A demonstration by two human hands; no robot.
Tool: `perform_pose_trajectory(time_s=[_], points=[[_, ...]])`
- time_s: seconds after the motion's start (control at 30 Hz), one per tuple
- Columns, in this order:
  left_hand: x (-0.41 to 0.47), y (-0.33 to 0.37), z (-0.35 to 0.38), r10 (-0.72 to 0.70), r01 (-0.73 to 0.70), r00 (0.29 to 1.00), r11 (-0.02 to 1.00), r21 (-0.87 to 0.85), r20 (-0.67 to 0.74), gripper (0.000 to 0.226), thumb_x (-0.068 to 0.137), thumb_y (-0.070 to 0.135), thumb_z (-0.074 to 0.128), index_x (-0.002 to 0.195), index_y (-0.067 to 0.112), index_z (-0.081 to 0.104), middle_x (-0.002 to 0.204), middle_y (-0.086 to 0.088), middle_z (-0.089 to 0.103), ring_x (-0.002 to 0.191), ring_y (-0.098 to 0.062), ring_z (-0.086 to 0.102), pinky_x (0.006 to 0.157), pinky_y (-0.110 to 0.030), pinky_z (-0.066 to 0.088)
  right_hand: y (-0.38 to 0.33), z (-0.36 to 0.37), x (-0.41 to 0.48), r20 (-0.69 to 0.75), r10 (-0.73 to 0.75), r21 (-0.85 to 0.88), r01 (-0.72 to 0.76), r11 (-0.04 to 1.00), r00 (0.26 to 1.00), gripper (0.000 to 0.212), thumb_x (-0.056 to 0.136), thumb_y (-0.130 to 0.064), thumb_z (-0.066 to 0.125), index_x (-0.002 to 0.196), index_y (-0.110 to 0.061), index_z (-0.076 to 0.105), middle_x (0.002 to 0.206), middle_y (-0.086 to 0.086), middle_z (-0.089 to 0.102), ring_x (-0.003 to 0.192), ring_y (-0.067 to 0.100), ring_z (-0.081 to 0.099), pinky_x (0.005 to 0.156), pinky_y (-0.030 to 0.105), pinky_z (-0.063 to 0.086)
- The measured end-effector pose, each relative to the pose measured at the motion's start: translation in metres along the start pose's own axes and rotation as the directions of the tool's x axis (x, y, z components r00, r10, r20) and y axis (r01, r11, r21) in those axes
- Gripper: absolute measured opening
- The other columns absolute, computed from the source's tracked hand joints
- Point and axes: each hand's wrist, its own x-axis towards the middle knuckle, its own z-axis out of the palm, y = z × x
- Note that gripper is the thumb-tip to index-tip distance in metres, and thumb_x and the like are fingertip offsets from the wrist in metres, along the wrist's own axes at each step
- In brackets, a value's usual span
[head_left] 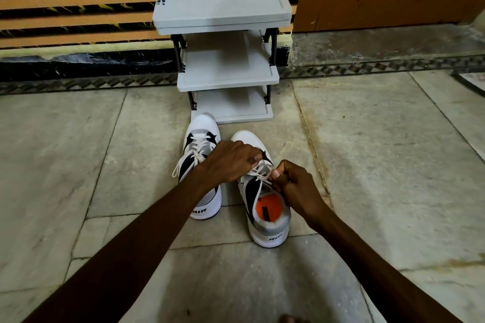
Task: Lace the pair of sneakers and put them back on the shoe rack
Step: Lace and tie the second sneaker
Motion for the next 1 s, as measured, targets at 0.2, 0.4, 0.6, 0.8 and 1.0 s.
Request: perform_pose_trajectory(time_s=[0.2,0.4,0.6,0.8,1.0], points=[[-0.001,0.001,-0.001,0.02,-0.018,0.999,0.998,0.06,-0.037,0.027,0.099,0.032,0.036,0.091,0.022,0.06,0.097,-0.006,0.072,0.092,-0.03,0.063,0.069,-0.034,0.035,0.004,0.001,-0.003,-0.01,-0.02,-0.01,0.02,1.0,1.0,0.029,0.094,-0.021,0.057,0.065,-0.02,0.051,0.062,-0.001,0.057,0.058,0.01,0.049,0.058,0.027,0.039],[-0.002,0.0,0.0,0.004,-0.001,0.999,0.998,0.067,-0.045,0.026,0.098,0.028,0.04,0.099,0.019,0.064,0.1,-0.007,0.072,0.093,-0.03,0.063,0.07,-0.034,0.037,0.006,0.002,-0.006,-0.017,-0.005,-0.03,0.005,1.0,1.0,0.026,0.094,-0.021,0.056,0.068,-0.015,0.052,0.069,0.015,0.063,0.06,0.013,0.049,0.058,0.027,0.038],[-0.003,0.004,-0.002,-0.009,0.01,1.0,0.998,0.054,-0.02,0.022,0.096,0.027,0.044,0.094,0.02,0.064,0.095,-0.009,0.072,0.089,-0.031,0.064,0.065,-0.031,0.031,0.008,0.001,-0.006,-0.008,0.017,-0.058,-0.017,0.998,1.0,0.024,0.094,-0.022,0.055,0.074,-0.008,0.055,0.074,0.019,0.065,0.062,0.015,0.051,0.059,0.03,0.039],[-0.009,0.018,0.011,-0.094,0.094,0.996,0.995,0.022,-0.001,0.018,0.09,0.026,0.048,0.1,0.025,0.063,0.098,-0.011,0.072,0.091,-0.035,0.066,0.066,-0.032,0.04,-0.007,-0.01,0.002,0.176,0.101,-0.037,-0.095,0.995,0.979,0.03,0.097,-0.028,0.054,0.067,-0.023,0.054,0.062,-0.002,0.059,0.053,0.009,0.049,0.051,0.023,0.037],[-0.02,0.011,0.004,-0.287,0.275,0.957,0.851,-0.448,0.043,0.026,0.093,0.043,0.049,0.082,0.021,0.058,0.085,-0.002,0.07,0.082,-0.024,0.064,0.073,-0.039,0.051,-0.037,-0.015,-0.02,0.519,-0.06,-0.447,0.331,0.831,0.853,0.049,0.083,-0.056,0.06,0.113,-0.017,0.064,0.111,0.005,0.067,0.099,0.019,0.062,0.085,0.035,0.051]])
